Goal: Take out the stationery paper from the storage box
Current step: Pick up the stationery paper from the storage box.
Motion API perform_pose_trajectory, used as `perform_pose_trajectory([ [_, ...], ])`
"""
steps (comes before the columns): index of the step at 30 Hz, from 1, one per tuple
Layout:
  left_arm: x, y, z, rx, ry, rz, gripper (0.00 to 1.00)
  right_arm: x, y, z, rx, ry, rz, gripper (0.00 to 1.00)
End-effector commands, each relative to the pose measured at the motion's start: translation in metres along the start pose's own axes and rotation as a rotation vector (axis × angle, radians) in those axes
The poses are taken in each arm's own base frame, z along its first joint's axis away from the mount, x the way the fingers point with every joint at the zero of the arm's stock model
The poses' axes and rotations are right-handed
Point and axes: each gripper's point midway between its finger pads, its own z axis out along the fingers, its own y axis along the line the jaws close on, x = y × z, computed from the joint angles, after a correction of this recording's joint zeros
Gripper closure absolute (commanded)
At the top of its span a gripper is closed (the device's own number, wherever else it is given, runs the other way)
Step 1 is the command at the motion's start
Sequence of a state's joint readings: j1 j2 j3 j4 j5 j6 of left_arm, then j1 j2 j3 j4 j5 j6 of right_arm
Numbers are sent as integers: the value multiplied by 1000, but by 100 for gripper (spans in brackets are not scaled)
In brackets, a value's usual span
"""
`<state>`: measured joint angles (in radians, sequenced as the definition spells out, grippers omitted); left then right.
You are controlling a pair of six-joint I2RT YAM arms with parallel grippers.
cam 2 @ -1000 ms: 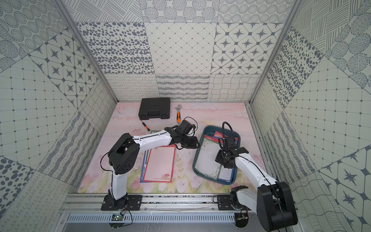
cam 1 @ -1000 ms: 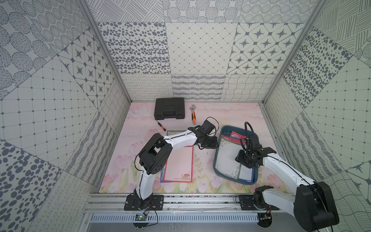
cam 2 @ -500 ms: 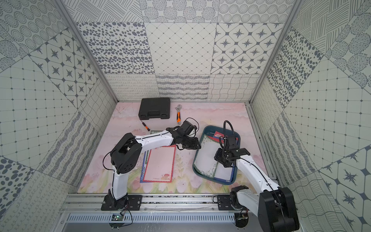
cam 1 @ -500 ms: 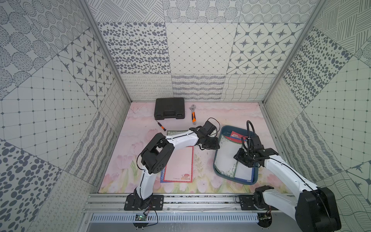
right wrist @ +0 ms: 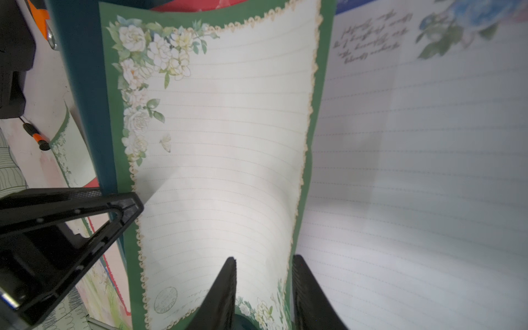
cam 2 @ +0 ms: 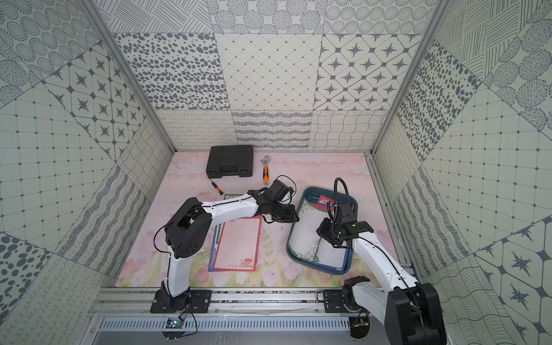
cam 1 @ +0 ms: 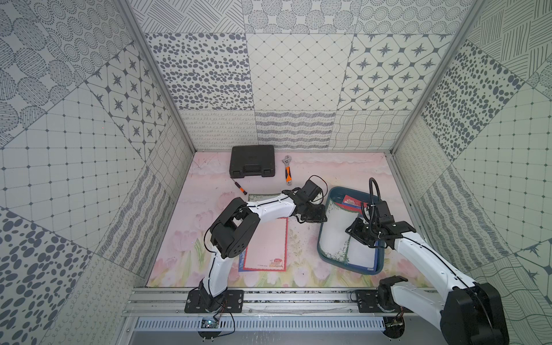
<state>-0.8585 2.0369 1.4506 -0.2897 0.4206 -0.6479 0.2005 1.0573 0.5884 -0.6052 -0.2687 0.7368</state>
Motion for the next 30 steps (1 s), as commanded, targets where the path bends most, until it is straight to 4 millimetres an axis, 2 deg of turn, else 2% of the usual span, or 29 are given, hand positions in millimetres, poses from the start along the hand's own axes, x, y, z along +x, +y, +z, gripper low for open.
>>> perform_pose_trajectory([
  [1,9,8,4,-33,32,-15,79,-6,14,-3,-80,-31,18,66],
  [8,7,3,5,-14,31,-13,80,-8,33,-6,-198,-37,57,70],
  [14,7,2,3,-16,34,-16,80,-1,16,7,-160,-28,106,64],
  [23,3,0,4,-17,34,-17,80,1,16,18,-179,-5,118,63],
  [30,3,-1,5,-24,35,-25,80,2,14,22,-161,18,120,58],
])
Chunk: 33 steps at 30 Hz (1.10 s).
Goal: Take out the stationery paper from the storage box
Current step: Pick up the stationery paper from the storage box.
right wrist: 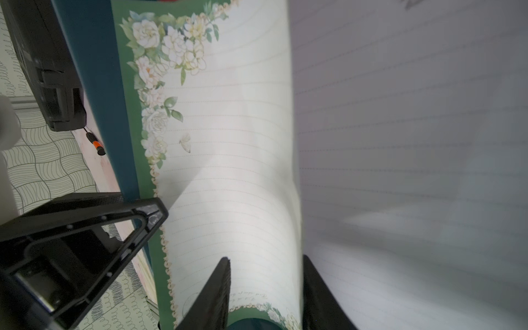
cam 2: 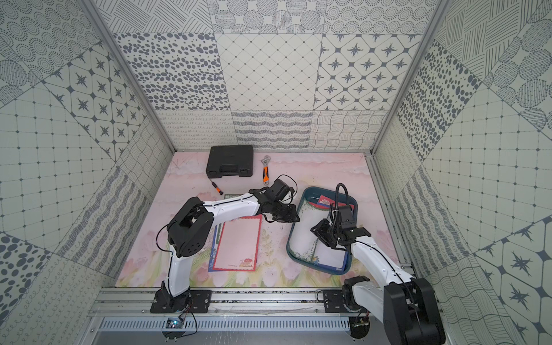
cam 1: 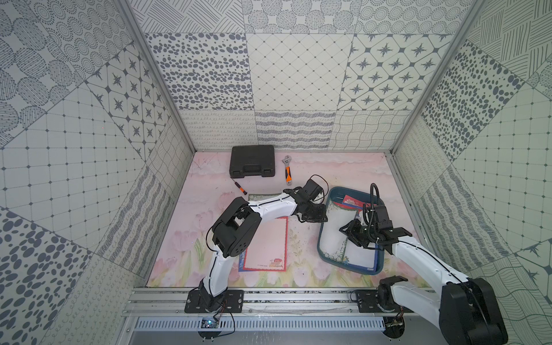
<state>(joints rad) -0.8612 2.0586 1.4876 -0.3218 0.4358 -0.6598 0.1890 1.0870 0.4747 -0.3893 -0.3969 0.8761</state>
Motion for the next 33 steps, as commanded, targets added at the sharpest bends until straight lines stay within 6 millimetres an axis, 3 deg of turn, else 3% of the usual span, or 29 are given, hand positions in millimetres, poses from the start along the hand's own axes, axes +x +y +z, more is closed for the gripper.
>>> perform_pose_trajectory([
  [1,4,2,3,-28,13,-10,80,-6,5,1,-25,-18,-6,57],
  [12,5,0,3,-22,20,-3,80,-8,7,1,-20,-19,-11,74],
  [16,3,-3,2,-16,16,1,79,-9,0,-3,26,-31,-25,85],
  [23,-5,-8,-10,-27,-27,36,64,-11,-14,-17,129,-64,-80,94],
  [28,-12,-16,-22,-28,-63,78,61,-20,-2,-33,134,-102,-126,100],
  [33,-19,-21,-40,-51,-114,141,61,-26,10,-54,135,-148,-164,100],
])
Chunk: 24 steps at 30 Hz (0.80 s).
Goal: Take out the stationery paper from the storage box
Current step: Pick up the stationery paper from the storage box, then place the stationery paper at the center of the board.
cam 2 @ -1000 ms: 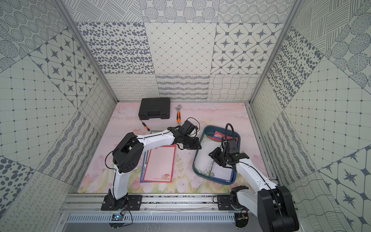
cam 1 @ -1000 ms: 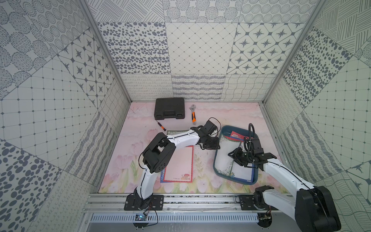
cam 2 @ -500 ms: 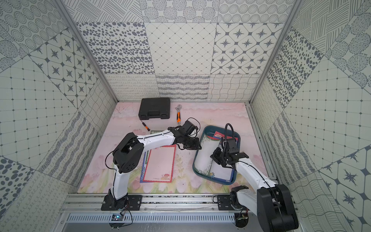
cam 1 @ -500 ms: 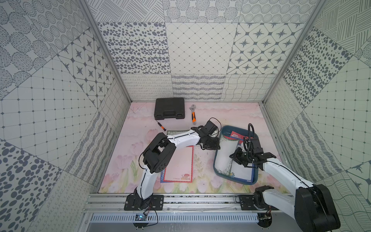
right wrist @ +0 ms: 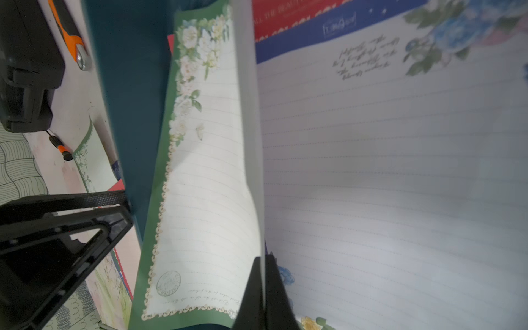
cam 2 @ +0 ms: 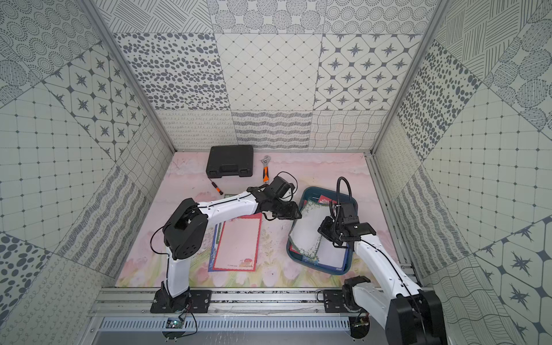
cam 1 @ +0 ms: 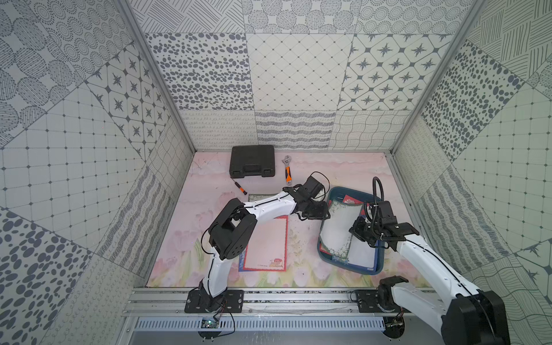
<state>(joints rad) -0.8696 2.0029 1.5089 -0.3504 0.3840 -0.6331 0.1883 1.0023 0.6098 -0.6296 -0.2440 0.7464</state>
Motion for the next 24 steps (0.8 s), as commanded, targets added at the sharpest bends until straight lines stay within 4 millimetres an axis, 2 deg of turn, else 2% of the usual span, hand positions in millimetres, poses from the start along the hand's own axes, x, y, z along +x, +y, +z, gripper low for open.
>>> perform_pose_trajectory([
  [1,-11,-5,-21,-44,-63,101,61,-13,6,-21,13,-63,-45,100],
  [6,-26,-9,-48,-80,-177,181,60,-26,25,-46,-27,-122,-83,100],
  [13,-44,-31,-97,-85,-322,338,59,-38,72,-81,-205,-165,-136,100],
  [18,-49,-49,-140,-88,-424,458,59,-41,119,-112,-409,-182,-207,100],
  [22,-48,-65,-183,-65,-547,545,59,-33,163,-143,-645,-172,-338,99],
  [24,-45,-74,-205,-47,-609,592,58,-29,178,-158,-735,-189,-402,99],
])
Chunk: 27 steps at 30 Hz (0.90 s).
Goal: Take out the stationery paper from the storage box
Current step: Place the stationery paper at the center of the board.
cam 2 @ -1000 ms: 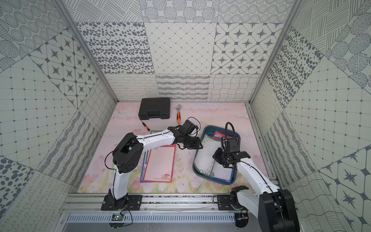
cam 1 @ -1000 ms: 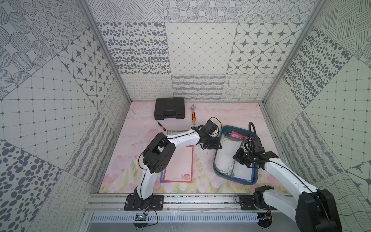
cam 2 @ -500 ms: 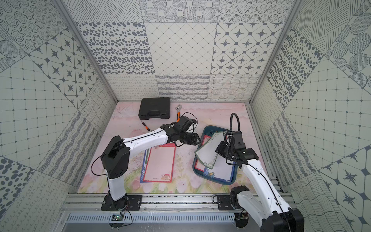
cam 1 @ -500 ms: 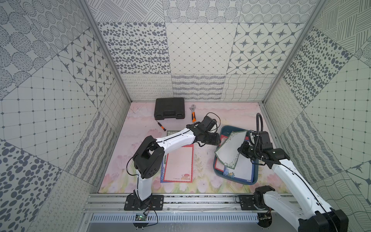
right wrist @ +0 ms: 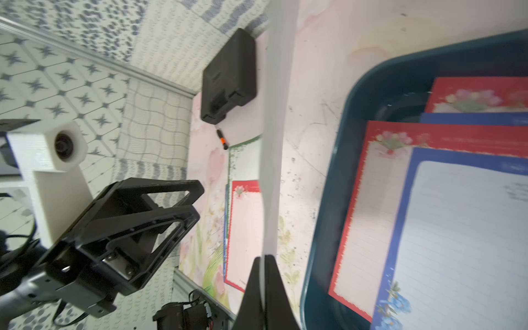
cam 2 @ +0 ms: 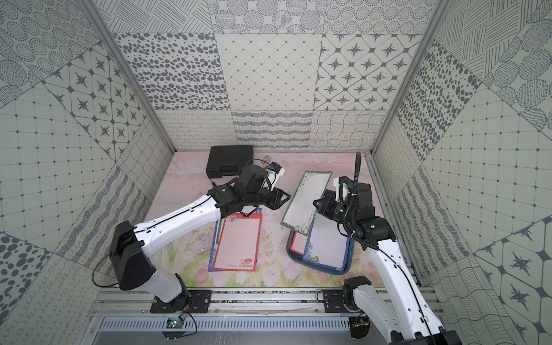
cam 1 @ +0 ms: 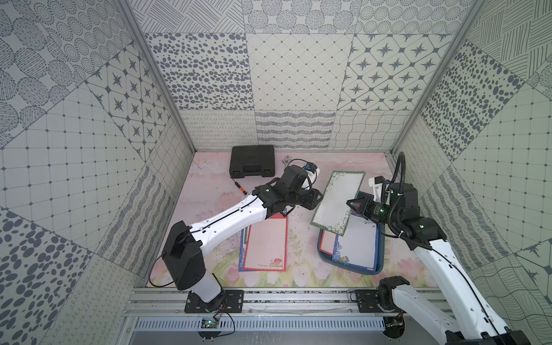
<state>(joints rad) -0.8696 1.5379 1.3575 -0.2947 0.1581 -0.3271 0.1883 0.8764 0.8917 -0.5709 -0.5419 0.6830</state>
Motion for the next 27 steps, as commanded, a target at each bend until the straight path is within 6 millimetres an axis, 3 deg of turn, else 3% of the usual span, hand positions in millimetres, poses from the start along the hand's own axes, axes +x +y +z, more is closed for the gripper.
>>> perform_pose_trajectory([
  [1,-41,-13,-49,-3,-218,215,57,-15,67,-20,-277,-51,-191,99],
  [5,-54,-21,-80,8,-278,284,56,-17,98,-40,-392,-101,-347,100],
  [13,-61,-49,-117,128,-303,370,50,-14,138,-68,-573,-156,-527,100],
  [21,-61,-65,-126,228,-339,357,50,-4,166,-89,-713,-193,-644,100],
  [27,-62,-87,-145,343,-357,414,51,3,180,-102,-771,-185,-713,100],
])
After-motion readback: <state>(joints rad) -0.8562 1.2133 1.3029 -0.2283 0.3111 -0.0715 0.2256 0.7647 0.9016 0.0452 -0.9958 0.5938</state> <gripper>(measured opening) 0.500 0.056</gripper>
